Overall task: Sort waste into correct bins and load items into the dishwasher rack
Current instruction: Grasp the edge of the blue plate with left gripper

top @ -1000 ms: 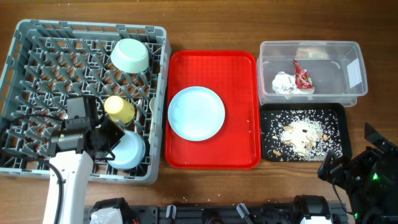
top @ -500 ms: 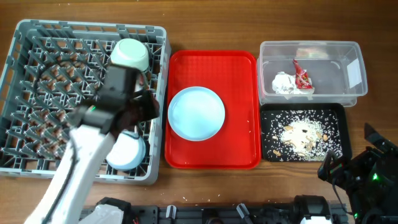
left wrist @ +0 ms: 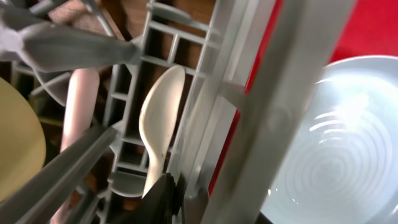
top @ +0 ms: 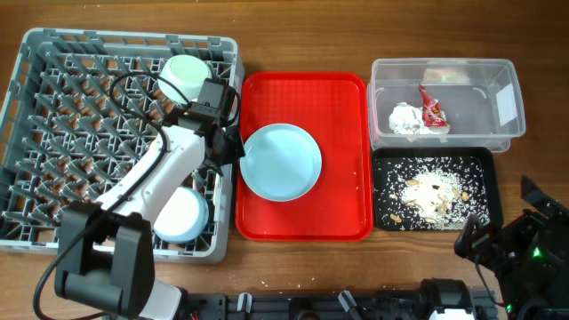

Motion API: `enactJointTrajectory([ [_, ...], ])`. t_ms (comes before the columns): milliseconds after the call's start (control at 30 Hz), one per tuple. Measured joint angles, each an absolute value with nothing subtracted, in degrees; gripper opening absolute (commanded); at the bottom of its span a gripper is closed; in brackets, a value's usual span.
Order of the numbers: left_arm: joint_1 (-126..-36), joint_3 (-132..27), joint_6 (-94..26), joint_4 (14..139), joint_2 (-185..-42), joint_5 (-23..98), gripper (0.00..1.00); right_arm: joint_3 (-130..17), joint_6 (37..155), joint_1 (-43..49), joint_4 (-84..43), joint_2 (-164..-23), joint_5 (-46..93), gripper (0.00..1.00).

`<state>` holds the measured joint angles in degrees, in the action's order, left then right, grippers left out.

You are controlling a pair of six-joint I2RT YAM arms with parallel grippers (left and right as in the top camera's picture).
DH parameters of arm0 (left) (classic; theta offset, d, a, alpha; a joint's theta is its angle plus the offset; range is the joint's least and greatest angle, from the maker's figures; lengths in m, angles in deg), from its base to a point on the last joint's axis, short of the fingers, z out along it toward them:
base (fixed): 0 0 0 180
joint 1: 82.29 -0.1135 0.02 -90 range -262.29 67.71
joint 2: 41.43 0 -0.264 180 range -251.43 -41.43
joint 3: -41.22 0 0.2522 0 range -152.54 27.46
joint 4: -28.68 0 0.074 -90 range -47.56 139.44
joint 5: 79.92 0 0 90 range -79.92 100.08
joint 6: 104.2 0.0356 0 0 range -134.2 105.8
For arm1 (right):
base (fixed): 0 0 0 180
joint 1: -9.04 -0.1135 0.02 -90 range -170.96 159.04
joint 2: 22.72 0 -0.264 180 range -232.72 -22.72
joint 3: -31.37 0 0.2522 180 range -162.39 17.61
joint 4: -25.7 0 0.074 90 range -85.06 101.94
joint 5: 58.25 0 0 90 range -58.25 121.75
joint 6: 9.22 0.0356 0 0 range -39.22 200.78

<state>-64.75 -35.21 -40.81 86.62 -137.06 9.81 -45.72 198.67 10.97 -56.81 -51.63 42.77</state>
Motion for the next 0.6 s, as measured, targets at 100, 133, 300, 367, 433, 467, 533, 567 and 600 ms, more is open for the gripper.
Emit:
enactJointTrajectory([
  [100,-64.5,-35.2,-39.8,85.7,-137.1,8.8,0.2,-45.7,198.7,11.0,-56.9,-51.6,42.8,1.0],
  [133,-64.5,-35.2,-39.7,85.5,-137.1,8.8,0.2,-45.7,198.7,11.0,-56.8,-51.6,42.8,1.0],
  [300,-64.5,-35.2,-39.7,85.2,-137.1,8.8,0.19,-45.7,198.7,11.0,-56.8,-51.6,42.8,1.0],
  [367,-64.6,-35.2,-39.5,85.0,-137.1,9.1,0.18,-45.7,198.7,11.0,-56.8,-51.6,42.8,1.0],
  [433,-64.7,-35.2,-38.8,84.3,-137.1,9.7,0.17,-45.7,198.7,11.0,-56.9,-51.6,42.8,1.0],
  [467,-64.7,-35.2,-38.4,84.1,-137.1,9.7,0.17,-45.7,198.7,11.0,-56.8,-51.6,42.8,1.0],
  [533,-64.7,-35.2,-38.2,84.2,-137.1,9.7,0.17,-45.7,198.7,11.0,-56.8,-51.6,42.8,1.0],
  [567,-64.7,-35.2,-38.0,84.2,-137.1,9.7,0.17,-45.7,198.7,11.0,-56.9,-51.6,42.8,1.0],
  [600,-64.7,-35.2,-37.9,84.2,-137.1,9.7,0.17,-45.7,198.7,11.0,-56.8,-51.6,42.8,1.0],
])
